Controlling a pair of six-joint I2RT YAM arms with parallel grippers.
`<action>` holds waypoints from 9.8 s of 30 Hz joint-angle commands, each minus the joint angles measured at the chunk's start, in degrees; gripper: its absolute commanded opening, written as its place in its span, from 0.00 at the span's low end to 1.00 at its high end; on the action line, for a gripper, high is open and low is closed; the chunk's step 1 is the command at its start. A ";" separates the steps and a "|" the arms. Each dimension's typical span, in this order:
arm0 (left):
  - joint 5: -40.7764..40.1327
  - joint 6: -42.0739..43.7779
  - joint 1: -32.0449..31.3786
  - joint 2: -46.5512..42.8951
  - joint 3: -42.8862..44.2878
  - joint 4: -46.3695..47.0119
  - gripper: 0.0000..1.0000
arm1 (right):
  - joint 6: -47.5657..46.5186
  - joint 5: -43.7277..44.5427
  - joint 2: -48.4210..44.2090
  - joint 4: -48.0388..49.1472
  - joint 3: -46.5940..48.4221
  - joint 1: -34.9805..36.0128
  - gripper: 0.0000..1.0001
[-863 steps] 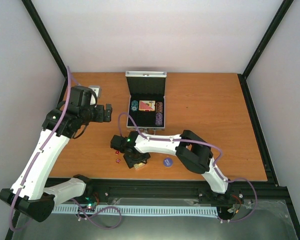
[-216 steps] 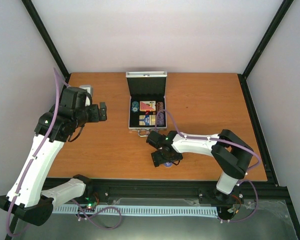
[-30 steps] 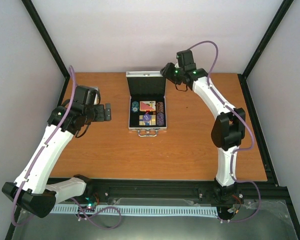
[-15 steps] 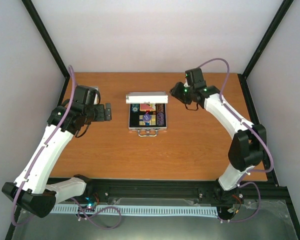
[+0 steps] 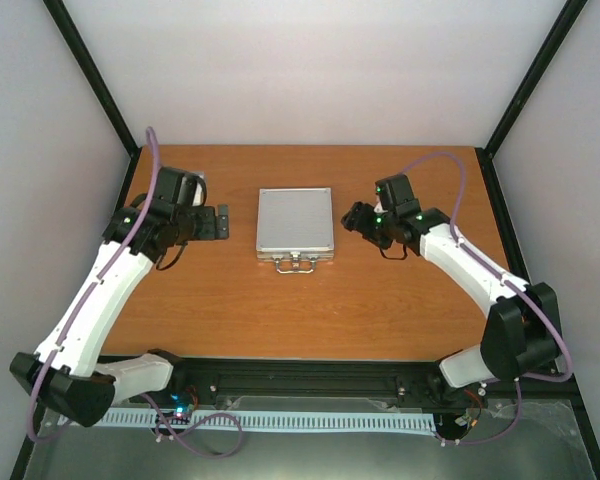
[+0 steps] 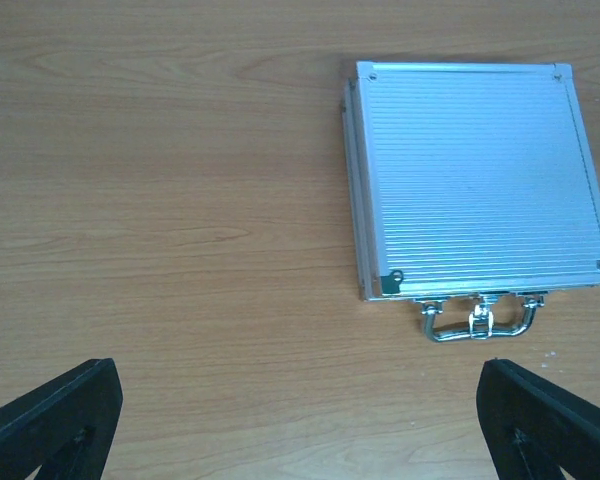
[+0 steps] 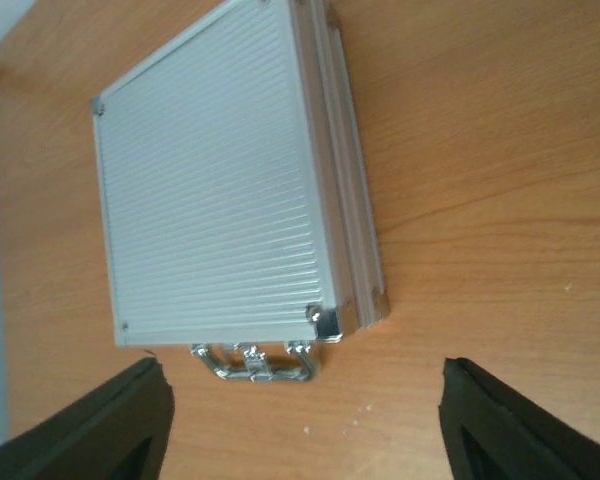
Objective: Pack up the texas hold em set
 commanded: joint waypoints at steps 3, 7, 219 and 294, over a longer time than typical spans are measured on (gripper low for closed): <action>8.76 0.85 -0.20 8.18 0.40 4.82 1.00 | -2.69 -2.80 -4.08 2.19 -5.86 7.53 0.99; 11.62 0.76 -0.27 12.67 -1.34 8.48 1.00 | -0.59 -4.96 -4.35 7.32 -10.18 13.01 1.00; 12.37 4.50 -1.18 43.03 10.49 12.73 1.00 | -18.30 -0.98 13.97 17.89 -1.30 21.08 0.98; 11.68 5.61 -1.18 46.61 7.12 12.98 1.00 | -19.55 -57.53 45.83 44.00 -3.15 7.20 0.93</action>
